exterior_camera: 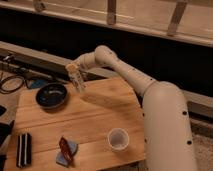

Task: Stand the bottle upright

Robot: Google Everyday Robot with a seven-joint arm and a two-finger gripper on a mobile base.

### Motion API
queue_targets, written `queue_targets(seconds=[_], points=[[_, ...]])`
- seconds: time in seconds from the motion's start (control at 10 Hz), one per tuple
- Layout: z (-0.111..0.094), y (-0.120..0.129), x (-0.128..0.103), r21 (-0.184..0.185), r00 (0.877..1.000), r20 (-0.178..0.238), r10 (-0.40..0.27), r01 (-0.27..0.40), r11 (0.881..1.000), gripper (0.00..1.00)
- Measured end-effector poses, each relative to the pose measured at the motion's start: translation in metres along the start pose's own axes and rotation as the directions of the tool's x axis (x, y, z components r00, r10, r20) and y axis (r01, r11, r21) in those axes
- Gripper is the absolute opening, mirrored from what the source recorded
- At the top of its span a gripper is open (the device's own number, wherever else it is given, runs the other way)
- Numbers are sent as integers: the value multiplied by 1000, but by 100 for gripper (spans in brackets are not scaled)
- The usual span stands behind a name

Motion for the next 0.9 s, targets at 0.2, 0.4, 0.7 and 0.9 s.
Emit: queue_targets(seconds=[0.2,0.4,0.7,0.9], points=[[-11,-7,11,48,997,80,-4,1,999,0],[-11,-9,16,58,991,131,-12,4,998,0],[-11,-14,22,65,988,156,-23,13,998,0],[-9,-14,22,63,987,156,-29,19,998,0]])
